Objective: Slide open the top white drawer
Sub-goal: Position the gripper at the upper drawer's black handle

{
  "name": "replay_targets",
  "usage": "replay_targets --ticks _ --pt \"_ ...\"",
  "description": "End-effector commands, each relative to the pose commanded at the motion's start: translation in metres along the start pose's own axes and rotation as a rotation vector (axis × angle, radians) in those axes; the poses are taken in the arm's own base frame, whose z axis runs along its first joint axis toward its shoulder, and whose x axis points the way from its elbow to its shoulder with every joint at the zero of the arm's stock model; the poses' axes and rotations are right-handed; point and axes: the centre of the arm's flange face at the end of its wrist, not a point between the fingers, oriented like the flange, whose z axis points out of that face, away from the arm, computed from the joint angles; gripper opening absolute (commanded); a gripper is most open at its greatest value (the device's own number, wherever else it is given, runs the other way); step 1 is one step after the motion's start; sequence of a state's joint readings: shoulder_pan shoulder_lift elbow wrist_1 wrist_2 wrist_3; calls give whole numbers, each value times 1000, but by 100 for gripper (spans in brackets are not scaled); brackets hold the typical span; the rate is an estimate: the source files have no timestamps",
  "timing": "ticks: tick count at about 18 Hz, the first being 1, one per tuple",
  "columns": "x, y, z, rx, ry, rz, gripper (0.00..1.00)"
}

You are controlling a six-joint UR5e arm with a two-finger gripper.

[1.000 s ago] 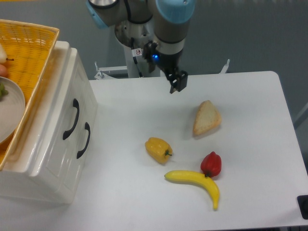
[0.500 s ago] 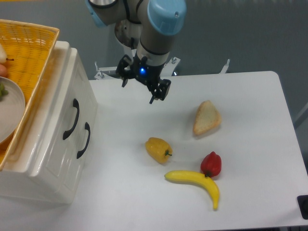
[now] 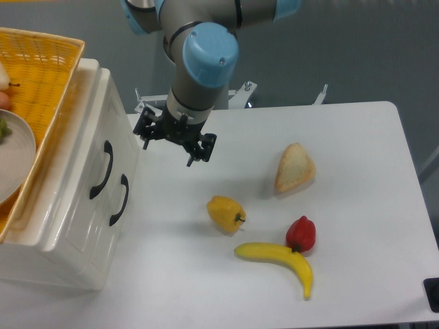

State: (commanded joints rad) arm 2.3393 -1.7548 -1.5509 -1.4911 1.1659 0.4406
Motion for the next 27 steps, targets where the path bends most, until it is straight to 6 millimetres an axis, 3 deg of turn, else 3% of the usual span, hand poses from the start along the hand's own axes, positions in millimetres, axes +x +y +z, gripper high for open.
replay_targets --ticks 8,27 --pt "8 -17 20 37 77 -80 100" --pt "27 -19 51 -22 94 -52 100"
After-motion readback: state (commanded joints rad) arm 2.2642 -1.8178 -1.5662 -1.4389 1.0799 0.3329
